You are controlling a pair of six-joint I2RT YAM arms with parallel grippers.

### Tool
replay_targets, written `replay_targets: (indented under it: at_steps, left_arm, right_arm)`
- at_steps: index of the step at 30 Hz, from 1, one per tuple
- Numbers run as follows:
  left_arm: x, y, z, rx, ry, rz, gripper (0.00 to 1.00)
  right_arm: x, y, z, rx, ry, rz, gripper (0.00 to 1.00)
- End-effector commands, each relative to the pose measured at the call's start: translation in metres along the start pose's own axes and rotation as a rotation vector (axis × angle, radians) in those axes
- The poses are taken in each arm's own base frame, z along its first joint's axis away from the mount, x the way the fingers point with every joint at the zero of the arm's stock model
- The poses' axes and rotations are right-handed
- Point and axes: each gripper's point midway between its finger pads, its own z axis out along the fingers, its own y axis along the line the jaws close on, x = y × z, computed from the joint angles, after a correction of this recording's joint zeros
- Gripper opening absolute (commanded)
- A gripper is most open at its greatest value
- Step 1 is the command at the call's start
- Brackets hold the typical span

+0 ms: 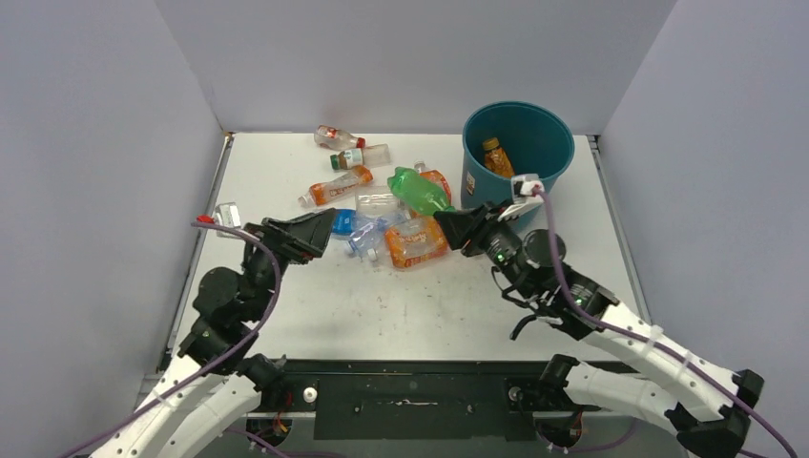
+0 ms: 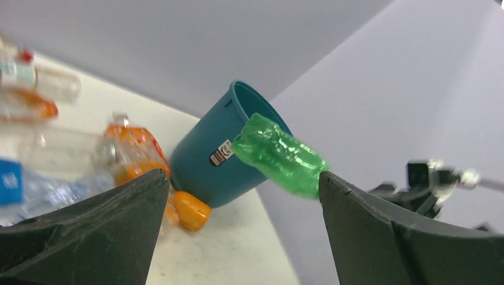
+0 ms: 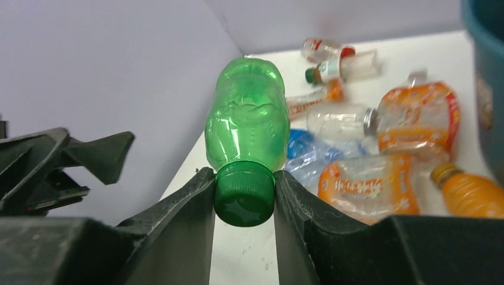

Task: Put the plastic bottles in the bin
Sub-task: Place the plastic bottle in the trash bin.

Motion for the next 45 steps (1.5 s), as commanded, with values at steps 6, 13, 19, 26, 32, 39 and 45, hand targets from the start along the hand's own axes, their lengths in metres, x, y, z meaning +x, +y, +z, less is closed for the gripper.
replay_targets:
  at_steps: [6, 13, 19, 26, 32, 39, 45]
  left_arm:
    - [0.02, -0.106, -0.017, 0.56, 0.318, 0.845, 0.96]
    - [0.076, -0.125, -0.052, 0.963, 0.488, 1.05, 0.96]
    - [0.093, -0.114, -0.036, 0.998, 0.53, 1.141, 0.96]
    - [0.124, -0.08, -0.013, 0.897, 0.59, 1.432, 0.96]
    - [0.129, -0.054, 0.005, 0.787, 0.521, 1.546, 1.0]
    - [0.126, -0.054, 0.008, 0.768, 0.448, 1.553, 0.8]
    - [0.127, -0.062, 0.006, 0.772, 0.432, 1.53, 0.42]
  right_arm:
    - [-0.027, 0.0, -0.045, 0.055, 0.272, -0.323, 0.05]
    - [-0.026, 0.026, -0.056, -0.065, 0.362, -0.346, 0.05]
    - [-0.012, 0.035, -0.051, -0.122, 0.433, -0.354, 0.05]
    - [-0.009, 0.05, -0.05, -0.193, 0.475, -0.358, 0.05]
    - [-0.01, 0.058, -0.049, -0.22, 0.504, -0.36, 0.05]
    - [-0.007, 0.062, -0.05, -0.238, 0.524, -0.355, 0.05]
    - [-0.012, 0.07, -0.049, -0.27, 0.502, -0.347, 0.05]
